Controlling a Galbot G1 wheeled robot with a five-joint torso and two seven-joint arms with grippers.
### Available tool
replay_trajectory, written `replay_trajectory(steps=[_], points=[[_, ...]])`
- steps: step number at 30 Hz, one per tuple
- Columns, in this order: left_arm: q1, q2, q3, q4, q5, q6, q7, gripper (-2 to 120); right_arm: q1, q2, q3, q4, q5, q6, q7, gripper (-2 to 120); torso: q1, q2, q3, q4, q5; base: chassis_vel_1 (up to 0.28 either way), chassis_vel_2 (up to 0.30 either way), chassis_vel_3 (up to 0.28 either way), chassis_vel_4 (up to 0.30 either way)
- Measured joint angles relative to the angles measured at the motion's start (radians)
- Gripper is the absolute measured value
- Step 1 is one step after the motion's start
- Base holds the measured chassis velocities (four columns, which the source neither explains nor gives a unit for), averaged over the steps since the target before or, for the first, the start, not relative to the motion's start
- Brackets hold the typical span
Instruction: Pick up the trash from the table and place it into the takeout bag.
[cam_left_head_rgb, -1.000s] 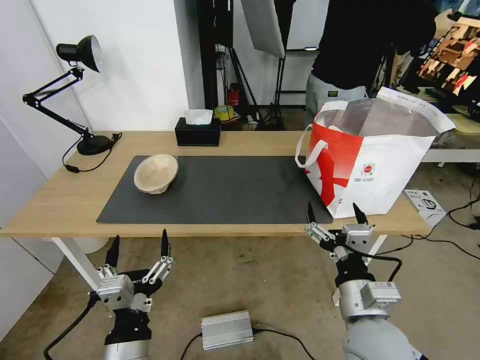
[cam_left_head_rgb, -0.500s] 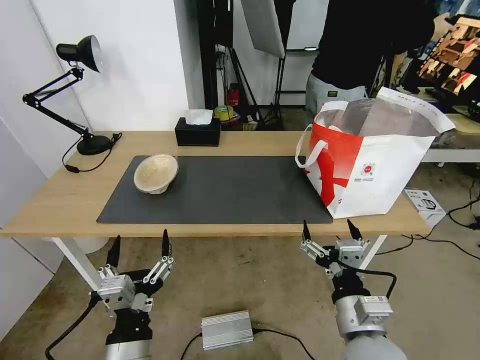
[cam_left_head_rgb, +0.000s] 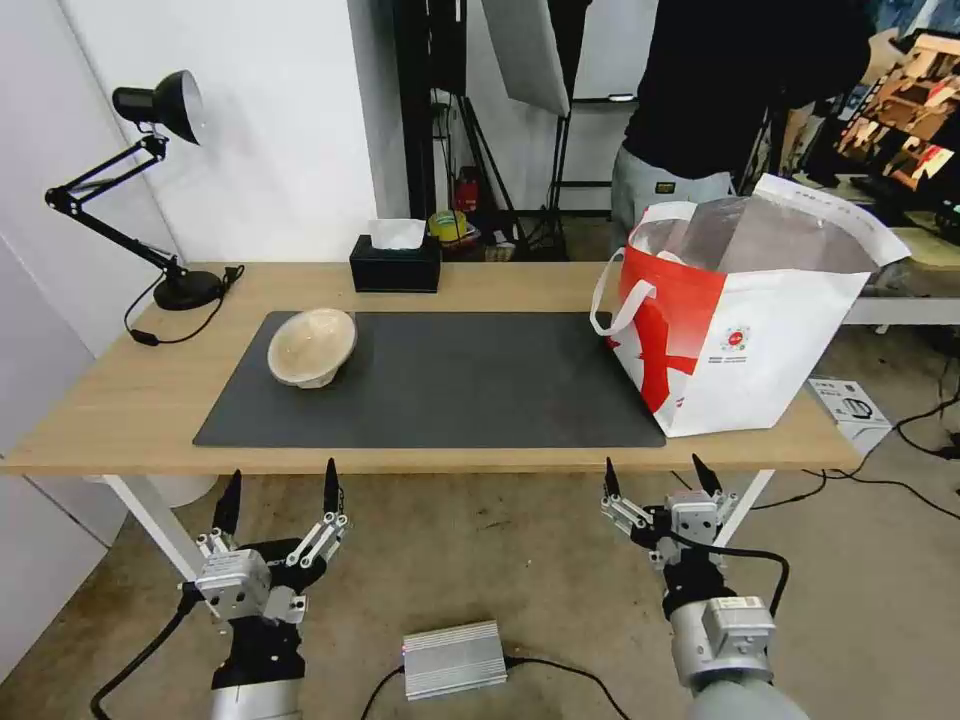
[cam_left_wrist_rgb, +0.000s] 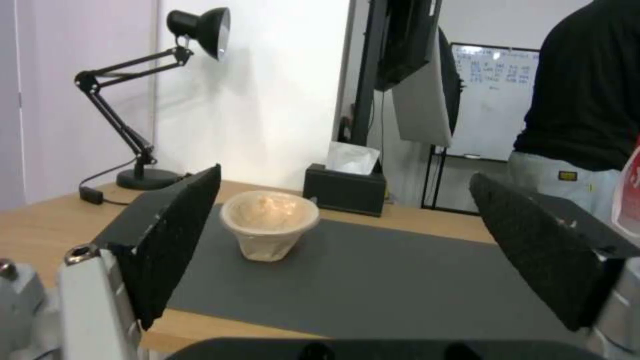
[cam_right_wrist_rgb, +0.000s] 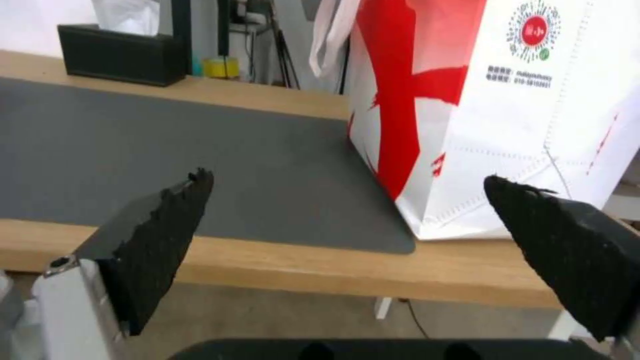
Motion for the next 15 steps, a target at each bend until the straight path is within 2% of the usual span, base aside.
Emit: replay_trajectory(steps=[15], points=[[-0.008, 0.003, 0.002, 0.008, -0.001, 0.000, 0.000, 100, -0.025, 0.017, -0.010, -0.001, -0.003, -0.019, 0.004, 100, 0.000, 0.000, 0.000, -0.0001, 0.0001, 0.000, 0.000, 0.000, 0.000]])
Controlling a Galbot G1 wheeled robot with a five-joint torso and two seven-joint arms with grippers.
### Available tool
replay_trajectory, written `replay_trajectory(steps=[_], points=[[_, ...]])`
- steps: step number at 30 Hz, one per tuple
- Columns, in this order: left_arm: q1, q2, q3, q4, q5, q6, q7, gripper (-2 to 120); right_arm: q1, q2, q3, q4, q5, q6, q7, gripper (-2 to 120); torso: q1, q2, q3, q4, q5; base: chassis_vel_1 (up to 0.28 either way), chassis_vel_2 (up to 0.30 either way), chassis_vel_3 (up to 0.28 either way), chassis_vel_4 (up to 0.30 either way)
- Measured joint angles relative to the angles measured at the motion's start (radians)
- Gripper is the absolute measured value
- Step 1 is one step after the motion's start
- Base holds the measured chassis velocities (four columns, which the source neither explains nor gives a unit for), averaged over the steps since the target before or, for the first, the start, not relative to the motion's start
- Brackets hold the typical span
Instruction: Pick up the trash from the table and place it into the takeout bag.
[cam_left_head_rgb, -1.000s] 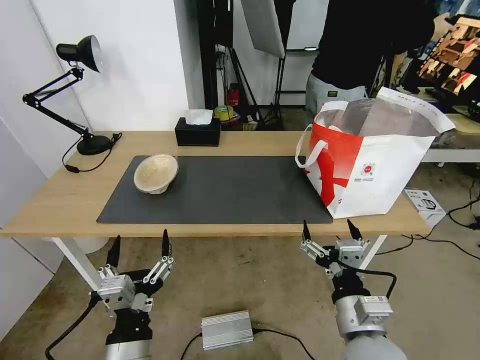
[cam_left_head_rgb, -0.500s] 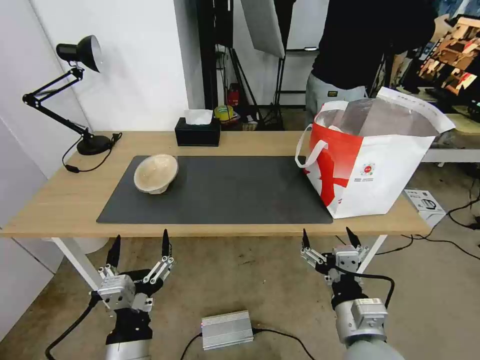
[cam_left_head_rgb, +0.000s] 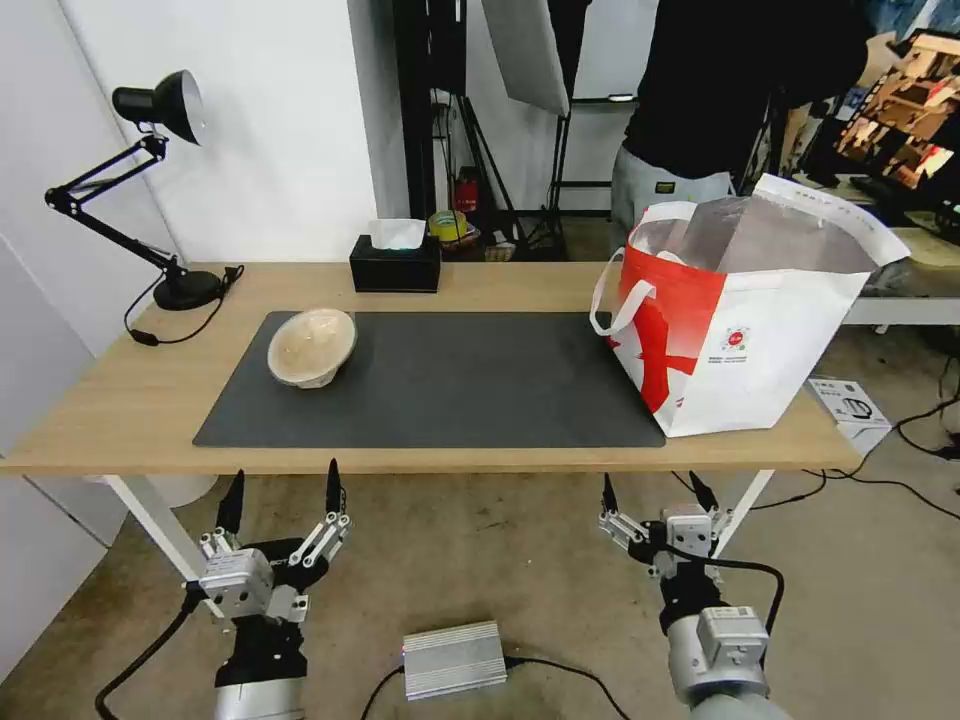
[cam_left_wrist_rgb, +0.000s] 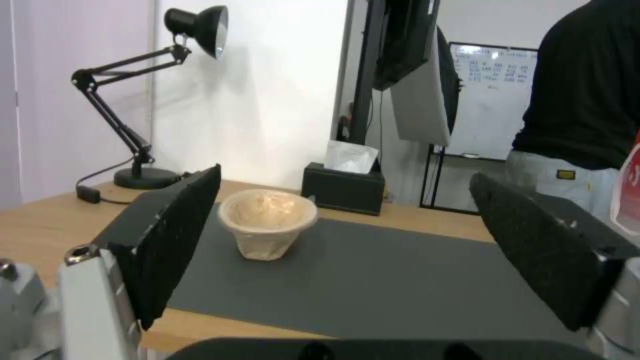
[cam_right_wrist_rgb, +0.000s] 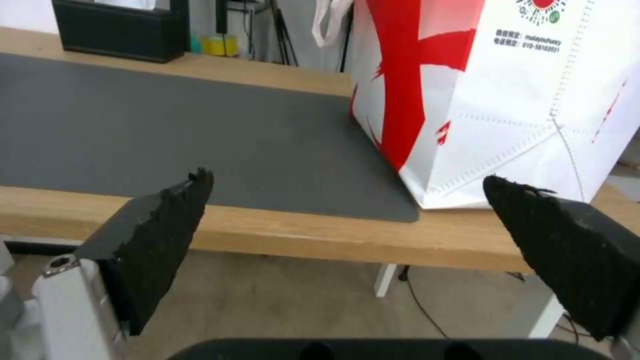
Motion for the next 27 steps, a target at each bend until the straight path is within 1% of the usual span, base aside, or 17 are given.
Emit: replay_trajectory(steps=[14, 18, 21, 22, 26, 27], points=[[-0.003, 0.000, -0.007, -0.009, -0.009, 0.000, -0.001, 100, 0.000, 0.000, 0.001, 0.000, -0.001, -0.001, -0.001, 100, 0.000, 0.000, 0.000, 0.0001, 0.0000, 0.000, 0.000, 0.000, 0.000], [-0.007, 0.011, -0.022, -0.023, -0.024, 0.014, -0.014, 100, 0.000, 0.000, 0.001, 0.001, -0.001, -0.001, -0.001, 100, 0.000, 0.000, 0.000, 0.0000, 0.0000, 0.000, 0.000, 0.000, 0.000], [-0.007, 0.028, -0.042, -0.046, -0.071, 0.042, -0.028, 100, 0.000, 0.000, 0.001, 0.001, -0.001, -0.001, -0.001, 100, 0.000, 0.000, 0.000, 0.0000, 0.0000, 0.000, 0.000, 0.000, 0.000], [-0.007, 0.028, -0.042, -0.046, -0.071, 0.042, -0.028, 100, 0.000, 0.000, 0.001, 0.001, -0.001, -0.001, -0.001, 100, 0.000, 0.000, 0.000, 0.0000, 0.0000, 0.000, 0.000, 0.000, 0.000], [-0.011, 0.054, -0.103, -0.097, -0.185, 0.103, -0.077, 100, 0.001, 0.000, 0.001, 0.001, -0.001, -0.001, -0.001, 100, 0.000, 0.000, 0.000, 0.0000, 0.0000, 0.000, 0.000, 0.000, 0.000], [-0.011, 0.054, -0.103, -0.097, -0.185, 0.103, -0.077, 100, 0.001, 0.000, 0.001, 0.001, -0.001, -0.001, -0.001, 100, 0.000, 0.000, 0.000, 0.0000, 0.0000, 0.000, 0.000, 0.000, 0.000]])
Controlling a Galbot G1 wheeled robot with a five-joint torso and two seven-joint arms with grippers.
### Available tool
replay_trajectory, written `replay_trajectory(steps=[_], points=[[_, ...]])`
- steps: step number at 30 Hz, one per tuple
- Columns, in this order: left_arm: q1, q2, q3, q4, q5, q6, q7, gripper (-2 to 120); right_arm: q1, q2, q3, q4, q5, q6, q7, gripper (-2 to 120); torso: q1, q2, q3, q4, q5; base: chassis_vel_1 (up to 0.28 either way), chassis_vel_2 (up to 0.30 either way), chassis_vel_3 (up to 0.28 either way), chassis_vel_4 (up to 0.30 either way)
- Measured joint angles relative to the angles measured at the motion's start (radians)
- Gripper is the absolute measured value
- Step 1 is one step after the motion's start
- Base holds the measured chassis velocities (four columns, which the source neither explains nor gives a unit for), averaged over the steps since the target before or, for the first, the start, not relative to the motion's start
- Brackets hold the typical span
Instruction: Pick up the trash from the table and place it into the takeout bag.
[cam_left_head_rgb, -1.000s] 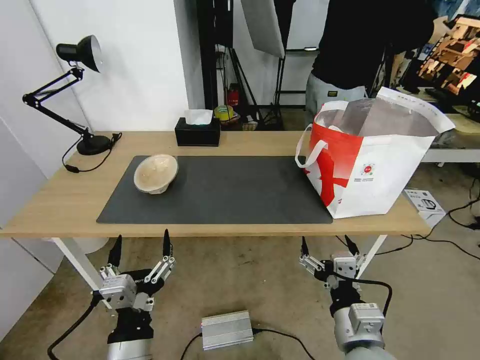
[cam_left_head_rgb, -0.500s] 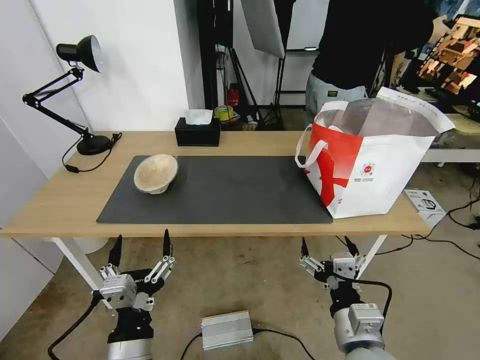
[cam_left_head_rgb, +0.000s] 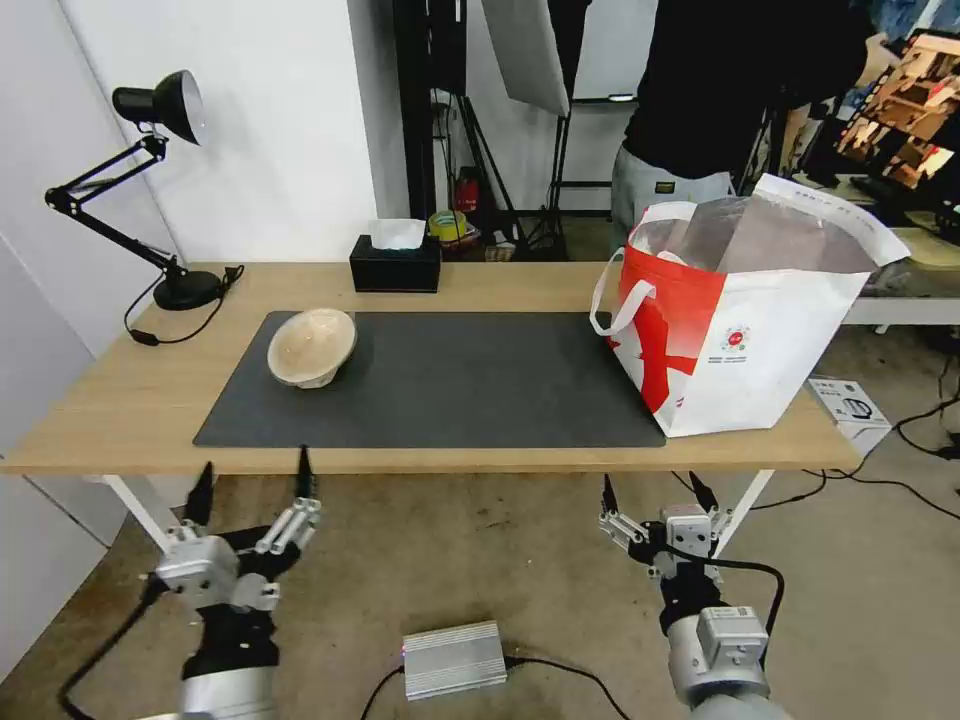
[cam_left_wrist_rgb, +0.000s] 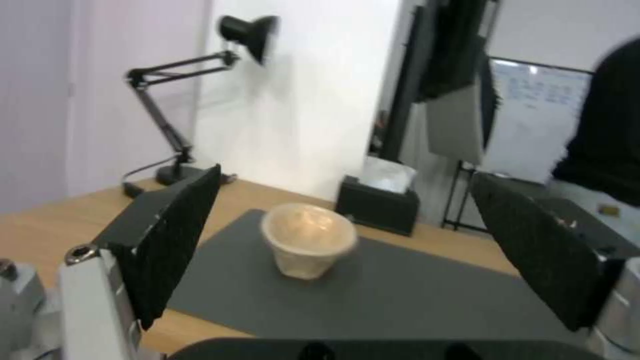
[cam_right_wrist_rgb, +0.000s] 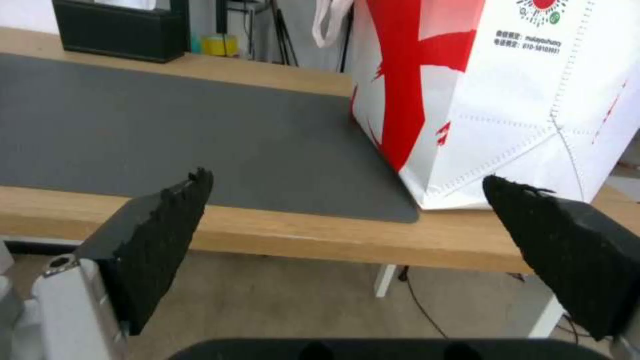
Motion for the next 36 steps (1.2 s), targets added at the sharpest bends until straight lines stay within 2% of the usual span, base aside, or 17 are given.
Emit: replay_trajectory(steps=[4, 5, 9, 10, 13, 14, 16, 18, 19, 22, 23, 26, 28, 31, 36], points=[[-0.032, 0.062, -0.069, -0.009, -0.163, 0.076, -0.053, 100, 0.000, 0.000, 0.000, 0.000, 0.000, 0.000, 0.000, 100, 0.000, 0.000, 0.000, 0.0000, -0.0002, 0.000, 0.000, 0.000, 0.000], [-0.032, 0.062, -0.069, -0.009, -0.163, 0.076, -0.053, 100, 0.000, 0.000, 0.000, 0.000, 0.000, 0.000, 0.000, 100, 0.000, 0.000, 0.000, 0.0000, -0.0002, 0.000, 0.000, 0.000, 0.000], [-0.065, 0.153, -0.120, -0.010, -0.313, 0.121, -0.118, 100, 0.000, 0.000, 0.000, 0.000, 0.000, 0.000, 0.000, 100, 0.000, 0.000, 0.000, 0.0000, -0.0002, 0.000, 0.000, 0.000, 0.000], [-0.065, 0.153, -0.120, -0.010, -0.313, 0.121, -0.118, 100, 0.000, 0.000, 0.000, 0.000, 0.000, 0.000, 0.000, 100, 0.000, 0.000, 0.000, 0.0000, -0.0002, 0.000, 0.000, 0.000, 0.000], [-0.110, 0.231, -0.165, -0.013, -0.488, 0.165, -0.179, 100, 0.000, 0.000, 0.000, 0.000, 0.000, 0.000, 0.000, 100, 0.000, 0.000, 0.000, 0.0001, -0.0002, 0.000, 0.000, 0.000, 0.000], [-0.110, 0.231, -0.165, -0.013, -0.488, 0.165, -0.179, 100, 0.000, 0.000, 0.000, 0.000, 0.000, 0.000, 0.000, 100, 0.000, 0.000, 0.000, 0.0001, -0.0002, 0.000, 0.000, 0.000, 0.000], [-0.175, 0.297, -0.215, -0.013, -0.653, 0.218, -0.255, 100, 0.000, 0.000, 0.000, 0.000, 0.000, 0.000, 0.000, 100, 0.000, 0.000, 0.000, 0.0000, -0.0003, 0.000, 0.000, 0.000, 0.000], [-0.190, 0.311, -0.226, -0.013, -0.689, 0.229, -0.270, 100, 0.000, 0.000, 0.000, 0.000, 0.000, 0.000, 0.000, 100, 0.000, 0.000, 0.000, 0.0000, -0.0003, 0.000, 0.000, 0.000, 0.000], [-0.213, 0.330, -0.241, -0.013, -0.749, 0.246, -0.295, 100, 0.000, 0.000, 0.000, 0.000, 0.000, 0.000, 0.000, 100, 0.000, 0.000, 0.000, 0.0000, -0.0003, 0.000, 0.000, 0.000, 0.000], [-0.308, 0.418, -0.305, -0.013, -1.060, 0.295, -0.400, 100, 0.000, 0.000, 0.000, 0.000, 0.000, 0.001, 0.000, 100, 0.000, 0.000, 0.000, -0.0001, -0.0002, 0.000, 0.000, 0.000, 0.000], [-0.308, 0.418, -0.305, -0.013, -1.060, 0.295, -0.400, 100, 0.000, 0.000, 0.000, 0.000, 0.000, 0.001, 0.000, 100, 0.000, 0.000, 0.000, -0.0001, -0.0002, 0.000, 0.000, 0.000, 0.000], [-0.355, 0.450, -0.309, -0.011, -1.218, 0.313, -0.450, 100, 0.000, 0.000, 0.000, 0.000, 0.000, 0.001, 0.000, 100, 0.000, 0.000, 0.000, 0.0001, -0.0001, 0.000, 0.000, 0.000, 0.000], [-0.370, 0.455, -0.308, -0.008, -1.253, 0.317, -0.462, 100, 0.000, 0.000, 0.000, 0.000, 0.000, 0.001, 0.000, 100, 0.000, 0.000, 0.000, 0.0000, 0.0000, 0.000, 0.000, 0.000, 0.000], [-0.428, 0.469, -0.294, 0.019, -1.372, 0.323, -0.488, 100, 0.000, 0.000, 0.000, 0.000, 0.000, 0.001, 0.000, 100, 0.000, 0.000, 0.000, 0.0000, -0.0001, 0.000, 0.000, 0.000, 0.000], [-0.507, 0.504, -0.275, 0.064, -1.473, 0.345, -0.545, 100, 0.000, 0.000, 0.000, 0.000, 0.000, 0.001, 0.000, 100, 0.000, 0.000, 0.000, -0.0001, 0.0000, 0.000, 0.000, 0.000, 0.000]])
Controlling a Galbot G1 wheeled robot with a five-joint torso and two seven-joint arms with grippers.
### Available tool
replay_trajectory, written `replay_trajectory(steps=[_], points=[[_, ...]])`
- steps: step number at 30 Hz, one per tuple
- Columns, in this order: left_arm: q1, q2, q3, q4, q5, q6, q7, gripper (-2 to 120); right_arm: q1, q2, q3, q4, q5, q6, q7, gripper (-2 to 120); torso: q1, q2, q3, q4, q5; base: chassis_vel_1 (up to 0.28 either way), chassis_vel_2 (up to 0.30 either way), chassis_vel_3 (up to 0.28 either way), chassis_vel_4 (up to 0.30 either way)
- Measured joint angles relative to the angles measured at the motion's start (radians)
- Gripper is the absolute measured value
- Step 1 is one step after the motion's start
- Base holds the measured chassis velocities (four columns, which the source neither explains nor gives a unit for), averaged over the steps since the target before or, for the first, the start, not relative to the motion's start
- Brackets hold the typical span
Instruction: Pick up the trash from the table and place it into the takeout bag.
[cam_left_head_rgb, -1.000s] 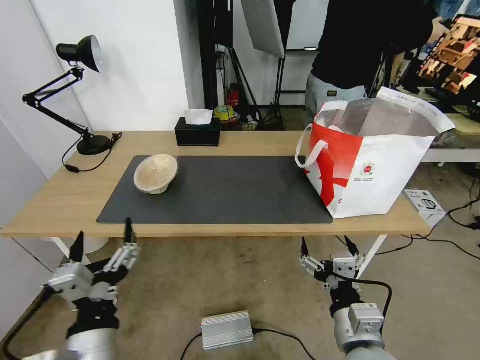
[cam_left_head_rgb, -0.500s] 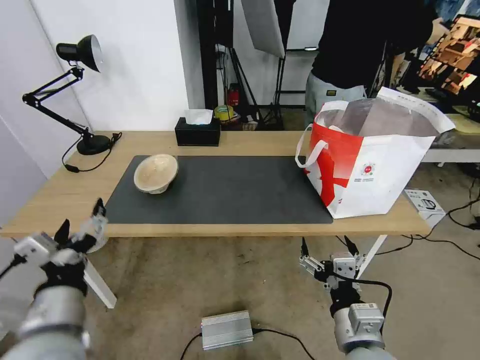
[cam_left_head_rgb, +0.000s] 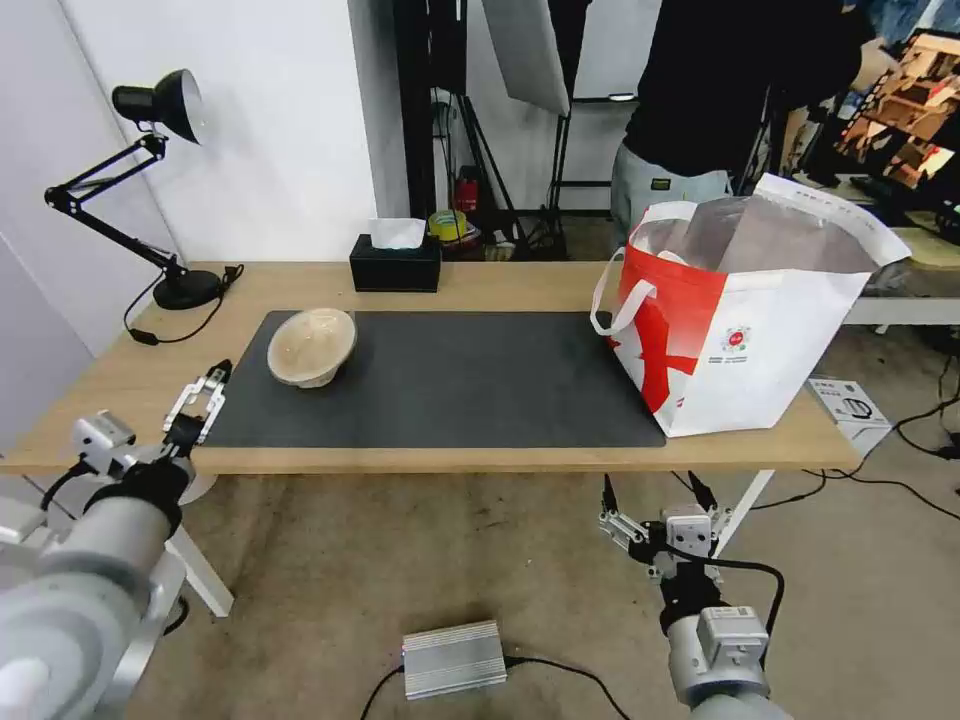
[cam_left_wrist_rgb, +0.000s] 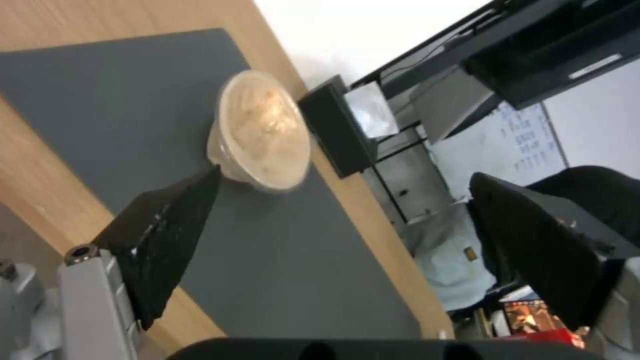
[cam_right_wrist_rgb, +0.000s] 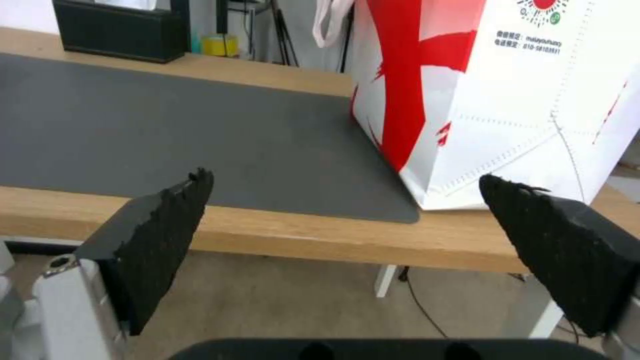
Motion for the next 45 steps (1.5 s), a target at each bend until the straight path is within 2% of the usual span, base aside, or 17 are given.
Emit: replay_trajectory(steps=[9, 16, 26, 30, 34, 39, 45], points=[[-0.097, 0.036, 0.019, 0.080, -0.095, 0.018, -0.080, 100, 0.000, 0.000, 0.000, 0.000, 0.000, 0.000, 0.000, 100, 0.000, 0.000, 0.000, 0.0002, -0.0001, 0.000, 0.000, 0.000, 0.000], [-0.151, 0.032, 0.065, 0.135, -0.078, 0.016, -0.132, 100, 0.000, 0.000, 0.000, 0.000, 0.000, 0.000, 0.000, 100, 0.000, 0.000, 0.000, 0.0001, -0.0001, 0.000, 0.000, 0.000, 0.000], [-0.237, 0.038, 0.144, 0.218, -0.061, 0.013, -0.166, 100, 0.000, 0.000, 0.000, 0.000, 0.000, 0.000, 0.000, 100, 0.000, 0.000, 0.000, 0.0001, -0.0001, 0.000, 0.000, 0.000, 0.000], [-0.284, 0.057, 0.167, 0.256, -0.075, 0.013, -0.188, 100, 0.000, 0.000, 0.000, 0.000, 0.000, 0.000, 0.000, 100, 0.000, 0.000, 0.000, 0.0002, 0.0000, 0.000, 0.000, 0.000, 0.000], [-0.352, 0.086, 0.196, 0.304, -0.124, 0.036, -0.257, 100, 0.000, 0.000, 0.000, 0.000, 0.000, 0.000, 0.000, 100, 0.000, 0.000, 0.000, 0.0000, -0.0001, 0.000, 0.000, 0.000, 0.000], [-0.411, 0.120, 0.227, 0.345, -0.154, 0.044, -0.293, 100, 0.000, 0.000, 0.000, 0.000, 0.000, 0.000, 0.000, 100, 0.000, 0.000, 0.000, 0.0001, 0.0000, 0.000, 0.000, 0.000, 0.000], [-0.458, 0.127, 0.257, 0.381, -0.169, 0.050, -0.304, 100, 0.000, 0.000, 0.000, 0.000, 0.000, 0.000, 0.000, 100, 0.000, 0.000, 0.000, 0.0001, 0.0000, 0.000, 0.000, 0.000, 0.000]])
